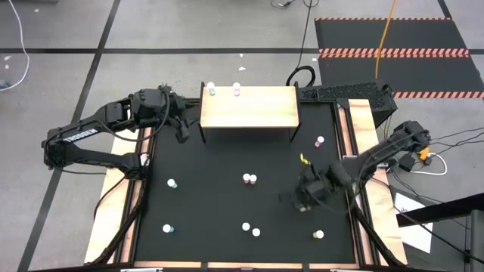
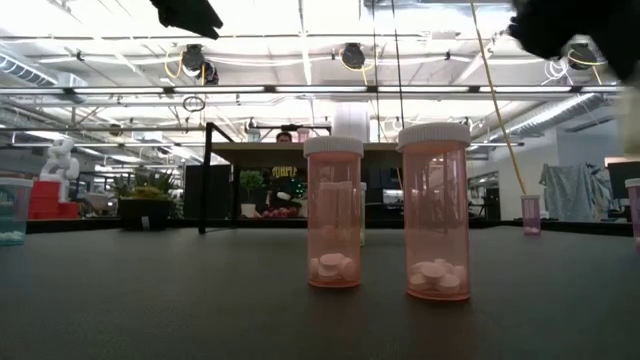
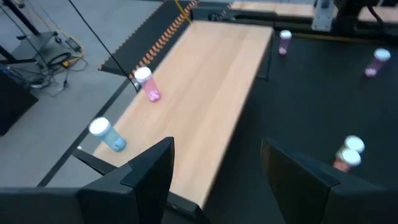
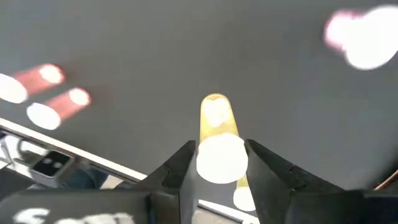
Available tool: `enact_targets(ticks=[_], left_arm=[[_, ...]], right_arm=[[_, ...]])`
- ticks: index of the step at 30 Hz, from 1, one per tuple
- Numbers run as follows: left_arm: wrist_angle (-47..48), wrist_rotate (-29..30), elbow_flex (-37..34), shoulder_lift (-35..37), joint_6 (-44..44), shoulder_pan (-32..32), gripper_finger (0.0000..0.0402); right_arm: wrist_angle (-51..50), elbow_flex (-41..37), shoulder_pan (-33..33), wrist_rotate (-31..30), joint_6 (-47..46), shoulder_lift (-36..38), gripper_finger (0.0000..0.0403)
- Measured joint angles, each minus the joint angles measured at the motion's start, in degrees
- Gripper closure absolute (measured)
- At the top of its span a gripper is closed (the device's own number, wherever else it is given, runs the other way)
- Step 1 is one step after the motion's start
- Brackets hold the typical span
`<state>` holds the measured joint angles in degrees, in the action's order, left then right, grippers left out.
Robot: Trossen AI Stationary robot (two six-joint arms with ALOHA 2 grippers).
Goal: Pick and place medicine bottles onto shelf by color
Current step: Put the middle yellow pill bottle on the shelf
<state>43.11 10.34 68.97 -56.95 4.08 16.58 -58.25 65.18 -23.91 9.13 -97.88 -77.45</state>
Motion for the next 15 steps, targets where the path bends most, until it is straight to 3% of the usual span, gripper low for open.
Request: enact_targets(ticks=[8, 15], left_arm=[[0.3, 0.0, 0.0, 0.0, 0.1, -1.9, 0.0158], [-1.9, 0.2, 0.0, 0.0, -2.1, -1.6, 0.0158]], right_arm=[[-16.2, 14.9, 17.5, -0.3, 28.2, -4.7, 0.029], [-21.0, 24.5, 34.0, 0.0, 55.1, -9.6, 0.029]])
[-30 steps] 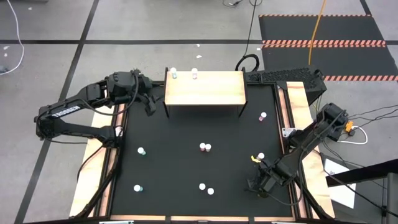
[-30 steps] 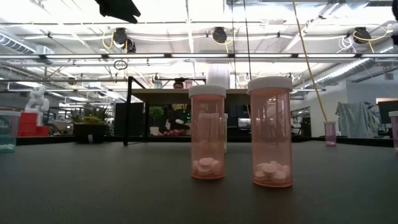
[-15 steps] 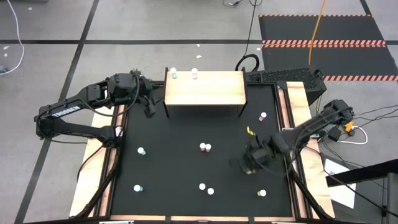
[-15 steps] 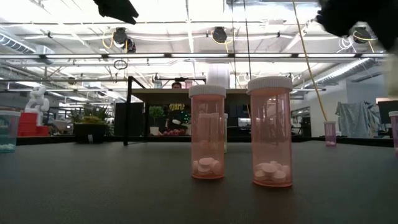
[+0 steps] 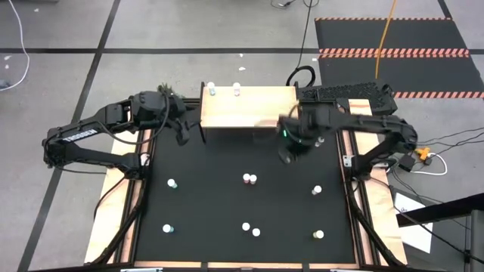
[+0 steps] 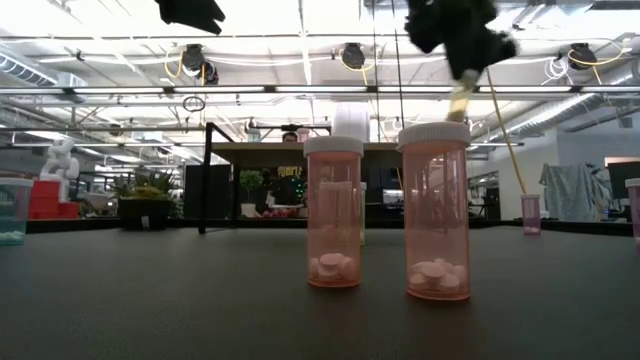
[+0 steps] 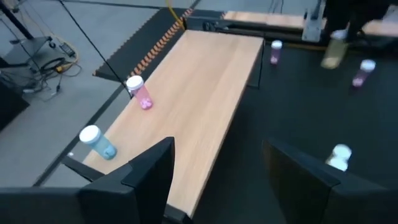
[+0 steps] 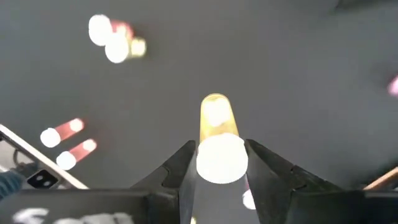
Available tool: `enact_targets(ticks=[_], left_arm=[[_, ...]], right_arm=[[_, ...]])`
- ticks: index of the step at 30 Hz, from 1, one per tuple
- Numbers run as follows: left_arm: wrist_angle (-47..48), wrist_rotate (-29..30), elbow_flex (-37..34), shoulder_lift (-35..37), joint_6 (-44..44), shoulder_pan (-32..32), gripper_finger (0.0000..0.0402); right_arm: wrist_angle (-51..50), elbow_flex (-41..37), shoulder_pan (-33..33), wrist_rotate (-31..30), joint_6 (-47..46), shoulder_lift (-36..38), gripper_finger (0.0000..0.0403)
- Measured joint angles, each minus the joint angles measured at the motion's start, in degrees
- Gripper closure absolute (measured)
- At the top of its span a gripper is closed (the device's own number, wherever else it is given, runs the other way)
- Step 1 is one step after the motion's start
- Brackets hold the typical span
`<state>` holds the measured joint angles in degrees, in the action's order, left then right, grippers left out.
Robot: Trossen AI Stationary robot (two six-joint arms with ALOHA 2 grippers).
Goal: Pick and place medicine bottles onto shelf by color
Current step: Put the middle yellow pill bottle on the shelf
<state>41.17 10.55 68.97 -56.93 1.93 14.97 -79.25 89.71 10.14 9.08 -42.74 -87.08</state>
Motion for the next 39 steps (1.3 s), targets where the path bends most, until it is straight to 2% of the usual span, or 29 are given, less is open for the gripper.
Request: enact_targets(ticks=[4, 8, 12, 15, 18, 23, 28, 33, 39], left_arm=[[-1.4, 0.1, 0.0, 0.0, -3.7, 0.0, 0.0158], [-2.0, 2.3, 0.0, 0.0, -6.9, 0.0, 0.0158], [-2.0, 3.6, 0.0, 0.0, -9.2, 0.1, 0.0158], [-1.9, 5.0, 0.0, 0.0, -10.7, 0.0, 0.0158], [-1.9, 6.6, 0.0, -0.4, -11.2, 0.1, 0.0158], [-5.7, 6.5, 0.0, -5.5, -9.1, 0.1, 0.0158], [-17.4, -0.9, 0.0, -13.4, -2.3, 1.4, 0.0158], [-30.2, -16.1, 0.0, -19.0, -2.8, 5.3, 0.0158], [-37.0, -32.3, 0.0, -23.3, -5.7, 8.2, 0.0158]], right_arm=[[-3.9, 8.3, 9.3, 0.0, 14.9, -4.8, 0.0289], [-8.4, 21.2, 16.9, -2.2, 28.8, -12.5, 0.0289], [-10.8, 35.0, 21.5, -5.6, 40.2, -21.6, 0.0289], [-10.6, 42.0, 23.6, -6.5, 45.6, -27.3, 0.0289], [-10.6, 45.2, 23.8, -6.7, 48.7, -30.8, 0.0289], [-6.9, 45.1, 22.5, -3.5, 50.7, -30.4, 0.0289], [-5.3, 45.0, 21.2, 3.9, 52.1, -26.7, 0.0289], [-5.5, 45.0, 17.6, 4.7, 54.9, -22.8, 0.0289], [-4.8, 45.0, 13.3, 4.6, 57.9, -19.7, 0.0289]])
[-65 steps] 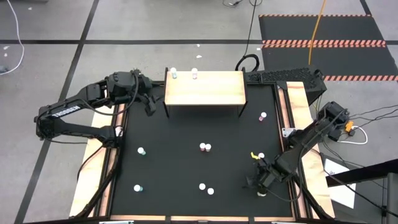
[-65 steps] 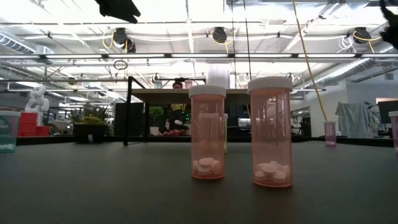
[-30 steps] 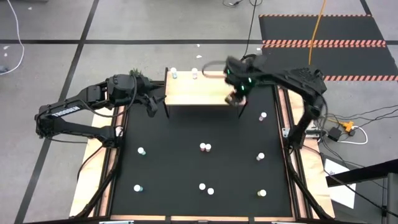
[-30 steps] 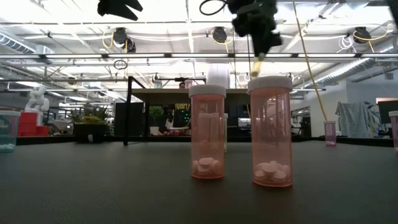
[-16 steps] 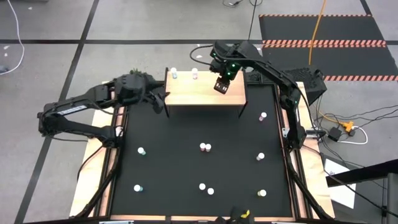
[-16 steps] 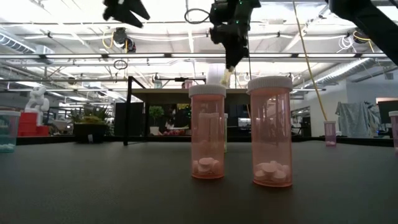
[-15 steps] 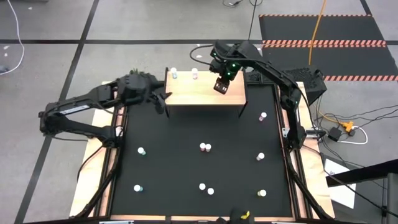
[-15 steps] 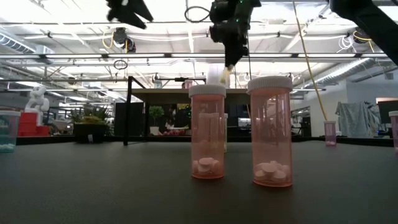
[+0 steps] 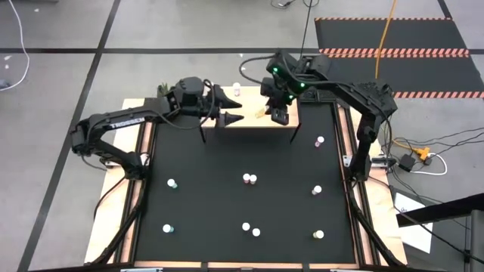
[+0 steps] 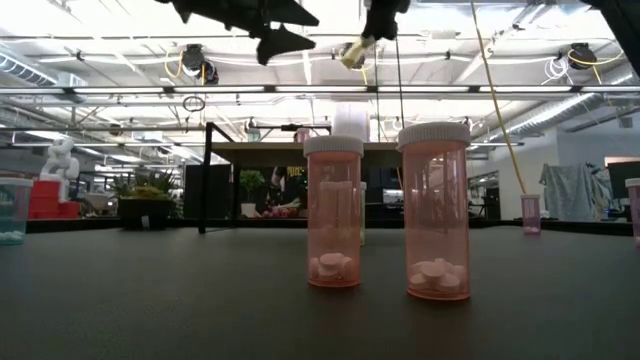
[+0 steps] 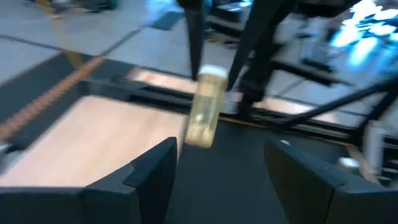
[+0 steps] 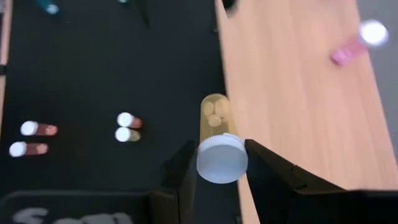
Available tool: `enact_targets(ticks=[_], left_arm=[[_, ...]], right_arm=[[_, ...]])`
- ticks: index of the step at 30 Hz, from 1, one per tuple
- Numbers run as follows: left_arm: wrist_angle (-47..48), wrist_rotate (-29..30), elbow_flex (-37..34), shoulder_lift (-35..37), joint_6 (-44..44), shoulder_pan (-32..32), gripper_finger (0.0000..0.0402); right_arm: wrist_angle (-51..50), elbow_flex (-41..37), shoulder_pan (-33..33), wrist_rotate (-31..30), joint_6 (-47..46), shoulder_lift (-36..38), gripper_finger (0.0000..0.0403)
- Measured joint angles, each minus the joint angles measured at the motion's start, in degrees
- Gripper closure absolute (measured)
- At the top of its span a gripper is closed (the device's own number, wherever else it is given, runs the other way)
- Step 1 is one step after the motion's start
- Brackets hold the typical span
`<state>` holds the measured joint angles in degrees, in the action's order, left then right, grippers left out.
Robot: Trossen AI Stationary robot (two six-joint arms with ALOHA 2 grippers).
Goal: Pick and place medicine bottles onto shelf by color
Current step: Put the middle yellow pill bottle on the shelf
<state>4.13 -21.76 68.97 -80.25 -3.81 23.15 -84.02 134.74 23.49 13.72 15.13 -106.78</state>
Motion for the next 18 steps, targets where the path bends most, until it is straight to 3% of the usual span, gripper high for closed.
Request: enact_targets(ticks=[3, 18], left_arm=[[-1.6, -4.0, 0.0, -1.6, -0.1, -0.3, 0.0158], [-0.4, -6.8, 0.0, -3.0, -3.2, -1.3, 0.0158]], right_arm=[[0.7, 0.0, -1.9, 0.0, 1.6, 0.1, 0.0289], [7.5, 0.0, -7.5, 0.0, 6.4, 0.2, 0.0289]])
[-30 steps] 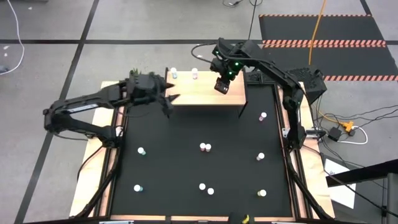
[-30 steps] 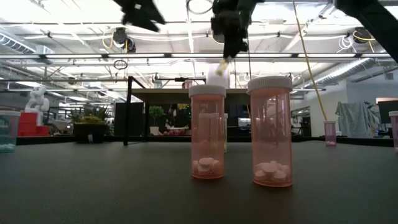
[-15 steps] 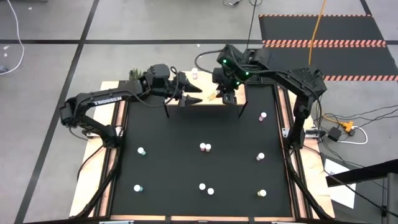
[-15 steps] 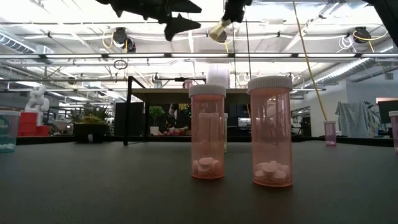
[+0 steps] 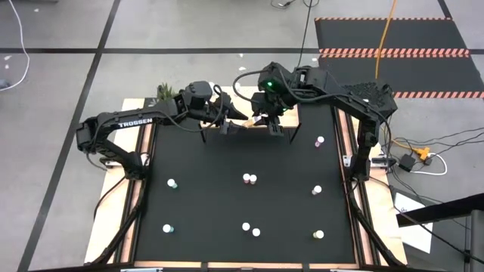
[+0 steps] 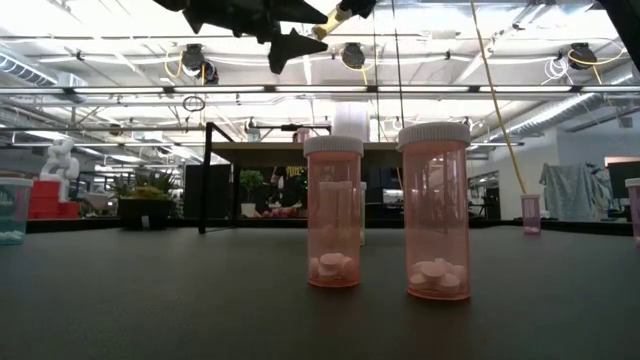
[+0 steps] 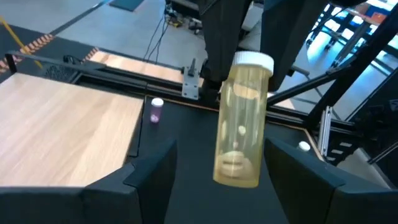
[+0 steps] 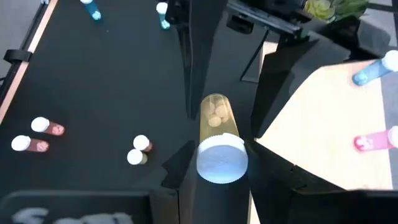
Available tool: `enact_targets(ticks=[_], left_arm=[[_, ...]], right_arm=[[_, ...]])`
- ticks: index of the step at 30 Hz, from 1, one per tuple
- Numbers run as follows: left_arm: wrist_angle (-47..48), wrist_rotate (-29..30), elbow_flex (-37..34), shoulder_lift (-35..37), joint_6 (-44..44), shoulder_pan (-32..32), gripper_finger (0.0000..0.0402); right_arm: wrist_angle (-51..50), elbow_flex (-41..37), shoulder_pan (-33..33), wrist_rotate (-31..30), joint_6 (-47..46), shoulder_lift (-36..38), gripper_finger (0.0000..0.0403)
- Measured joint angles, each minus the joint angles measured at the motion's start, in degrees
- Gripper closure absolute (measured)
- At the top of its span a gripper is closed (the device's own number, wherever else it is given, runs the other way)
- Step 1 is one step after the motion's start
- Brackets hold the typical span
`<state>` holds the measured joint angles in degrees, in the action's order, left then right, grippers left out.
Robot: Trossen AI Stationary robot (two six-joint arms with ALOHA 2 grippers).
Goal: Pick and place medicine bottles onto shelf by color
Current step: Put the middle yellow pill bottle on the shelf
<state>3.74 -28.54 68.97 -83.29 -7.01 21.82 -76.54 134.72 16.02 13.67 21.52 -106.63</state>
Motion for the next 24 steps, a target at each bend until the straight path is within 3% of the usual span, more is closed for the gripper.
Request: enact_targets(ticks=[4, 13, 19, 24], left_arm=[[0.0, -0.4, 0.0, 0.0, -0.7, 0.0, 0.0182], [-0.8, -1.0, 0.0, 0.0, -0.4, 0.0, 0.0293], [-0.9, -0.9, 0.0, 0.1, 1.0, 0.0, 0.0291], [-3.0, -0.2, 0.0, 0.2, 0.9, 0.6, 0.0282]], right_arm=[[1.0, 0.0, 0.0, 0.0, 0.0, 0.0, 0.0289], [1.3, 0.0, 0.0, -0.2, -0.1, 0.0, 0.0289], [1.6, 0.0, 0.4, -0.2, -1.2, 0.0, 0.0283], [5.7, -0.1, 1.8, 0.0, -3.5, 0.6, 0.0247]])
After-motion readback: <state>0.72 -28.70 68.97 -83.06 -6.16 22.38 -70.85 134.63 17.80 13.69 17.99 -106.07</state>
